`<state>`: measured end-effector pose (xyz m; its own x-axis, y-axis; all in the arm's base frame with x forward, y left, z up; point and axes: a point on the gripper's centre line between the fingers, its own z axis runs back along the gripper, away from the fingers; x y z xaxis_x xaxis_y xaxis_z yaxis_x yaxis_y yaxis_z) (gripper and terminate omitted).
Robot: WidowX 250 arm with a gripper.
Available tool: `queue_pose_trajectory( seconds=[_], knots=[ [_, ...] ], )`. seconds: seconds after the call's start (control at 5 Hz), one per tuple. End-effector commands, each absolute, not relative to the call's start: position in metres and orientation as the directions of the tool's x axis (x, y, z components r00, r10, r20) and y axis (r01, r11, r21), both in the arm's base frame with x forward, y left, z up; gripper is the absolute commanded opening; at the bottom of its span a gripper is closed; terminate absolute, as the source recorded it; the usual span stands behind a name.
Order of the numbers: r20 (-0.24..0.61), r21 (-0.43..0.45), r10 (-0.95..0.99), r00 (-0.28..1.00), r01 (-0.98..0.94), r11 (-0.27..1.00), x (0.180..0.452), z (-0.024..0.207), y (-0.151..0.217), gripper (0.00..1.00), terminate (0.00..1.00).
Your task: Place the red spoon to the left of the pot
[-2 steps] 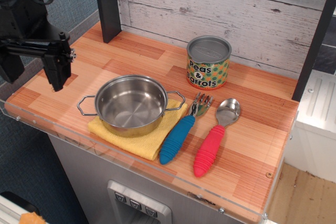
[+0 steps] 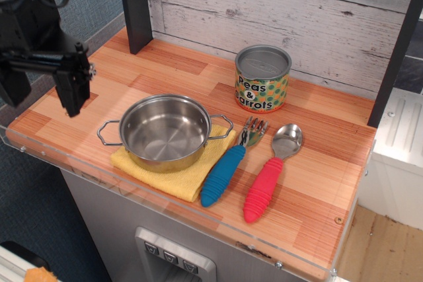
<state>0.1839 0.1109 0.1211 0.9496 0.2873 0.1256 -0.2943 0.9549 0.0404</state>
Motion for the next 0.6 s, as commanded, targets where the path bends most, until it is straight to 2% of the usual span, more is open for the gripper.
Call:
queue_pose_trajectory(
  seconds=[0.0, 0.4],
  knots=[
    [0.134, 0.023, 0.282, 0.950, -0.287, 0.958, 0.189, 0.130, 0.083, 1.00, 0.00],
    [0.160, -0.007, 0.239, 0.958, -0.241, 0.970, 0.219, 0.127, 0.026, 1.00, 0.00]
  ],
)
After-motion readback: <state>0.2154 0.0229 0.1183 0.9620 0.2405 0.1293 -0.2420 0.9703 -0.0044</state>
